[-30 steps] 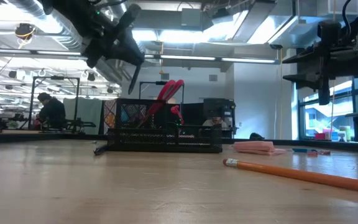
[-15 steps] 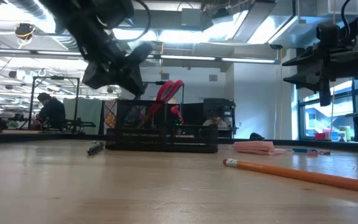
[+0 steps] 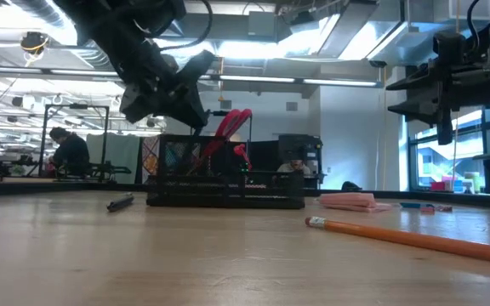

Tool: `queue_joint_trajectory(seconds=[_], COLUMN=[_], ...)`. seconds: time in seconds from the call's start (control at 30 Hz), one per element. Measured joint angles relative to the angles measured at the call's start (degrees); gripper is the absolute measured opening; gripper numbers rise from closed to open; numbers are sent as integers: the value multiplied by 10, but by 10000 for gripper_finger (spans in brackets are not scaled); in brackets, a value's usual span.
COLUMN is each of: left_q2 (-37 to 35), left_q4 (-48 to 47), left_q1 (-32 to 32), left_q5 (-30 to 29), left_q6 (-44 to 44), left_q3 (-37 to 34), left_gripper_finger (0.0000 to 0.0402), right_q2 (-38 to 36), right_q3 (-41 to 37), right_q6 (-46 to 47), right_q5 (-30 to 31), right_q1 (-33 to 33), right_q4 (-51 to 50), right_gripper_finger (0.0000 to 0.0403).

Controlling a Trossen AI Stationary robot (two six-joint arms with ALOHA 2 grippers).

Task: Pick and place office supplies into organizer
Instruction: Put the black pen into the desk organizer

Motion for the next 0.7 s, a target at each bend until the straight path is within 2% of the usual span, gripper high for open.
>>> queue_joint_trajectory(seconds=[0.13,0.5,0.7], left_q2=[0,-2,-2], left_q4=[17,19,64], left_q1=[-1,-1,-1], left_q5=[8,-29,-70], left_q6=[-44,-21,-22], left_q3=[0,0,0], left_gripper_finger=[78,106,106], right_q2=[0,0,0], right_q3=[0,0,0], right_q6=[0,0,0], right_q5=[0,-1,-1], right_q1=[0,0,0], right_q4=[0,0,0], right_gripper_finger=[190,190,190])
